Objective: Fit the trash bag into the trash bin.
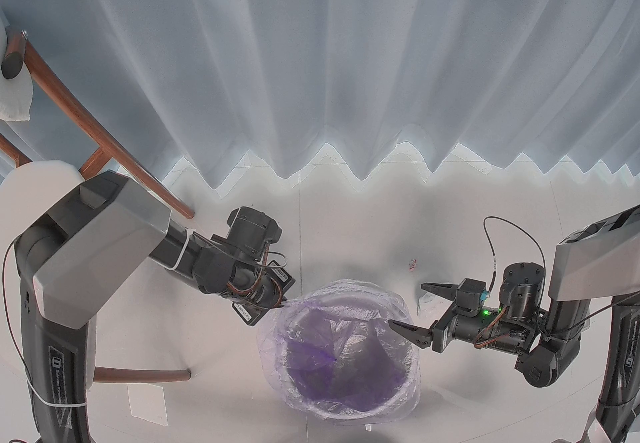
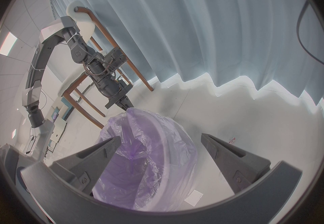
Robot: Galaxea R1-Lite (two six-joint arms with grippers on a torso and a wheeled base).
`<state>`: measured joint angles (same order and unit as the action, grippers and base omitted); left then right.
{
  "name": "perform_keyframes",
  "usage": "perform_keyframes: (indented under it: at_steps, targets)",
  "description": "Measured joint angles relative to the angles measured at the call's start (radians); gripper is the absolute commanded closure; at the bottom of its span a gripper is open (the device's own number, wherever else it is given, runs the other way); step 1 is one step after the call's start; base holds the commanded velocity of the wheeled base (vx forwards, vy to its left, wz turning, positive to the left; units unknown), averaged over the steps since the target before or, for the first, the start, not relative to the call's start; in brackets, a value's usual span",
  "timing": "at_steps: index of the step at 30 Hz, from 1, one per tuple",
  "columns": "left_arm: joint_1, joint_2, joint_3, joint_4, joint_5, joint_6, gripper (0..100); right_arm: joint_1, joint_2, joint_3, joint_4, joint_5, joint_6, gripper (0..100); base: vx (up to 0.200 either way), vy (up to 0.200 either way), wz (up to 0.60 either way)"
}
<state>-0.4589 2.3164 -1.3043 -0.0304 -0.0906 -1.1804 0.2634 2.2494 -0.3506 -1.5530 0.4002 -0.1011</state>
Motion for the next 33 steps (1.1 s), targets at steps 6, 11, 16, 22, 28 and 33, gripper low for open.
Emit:
perform_keyframes:
  at_steps: [6, 11, 16, 22, 28, 33]
  targets:
    - [0.01, 0.033, -0.058, 0.07, 0.031, 0.054, 100, -0.001, 0.0, 0.001, 0.0, 0.0, 0.002, 0, 0.0, 0.0, 0.0]
    - [0.007, 0.074, -0.103, 0.078, 0.109, 0.174, 100, -0.001, -0.001, 0.001, 0.0, 0.0, 0.004, 0, 0.0, 0.0, 0.0]
    - [-0.002, 0.12, -0.163, 0.081, 0.135, 0.234, 100, -0.002, -0.001, 0.006, 0.0, 0.0, 0.006, 0, 0.0, 0.0, 0.0]
    - [-0.015, 0.148, -0.224, 0.082, 0.131, 0.235, 0, -0.006, -0.001, 0.017, 0.0, 0.0, 0.005, 0, 0.0, 0.0, 0.0]
    - [-0.016, 0.134, -0.212, 0.083, 0.129, 0.232, 0, -0.008, -0.001, 0.02, 0.0, -0.013, 0.005, 0, 0.0, 0.0, 0.0]
    - [-0.004, 0.086, -0.159, 0.08, 0.131, 0.23, 0, -0.008, -0.001, 0.023, 0.0, -0.026, 0.007, 0, 0.0, 0.0, 0.0]
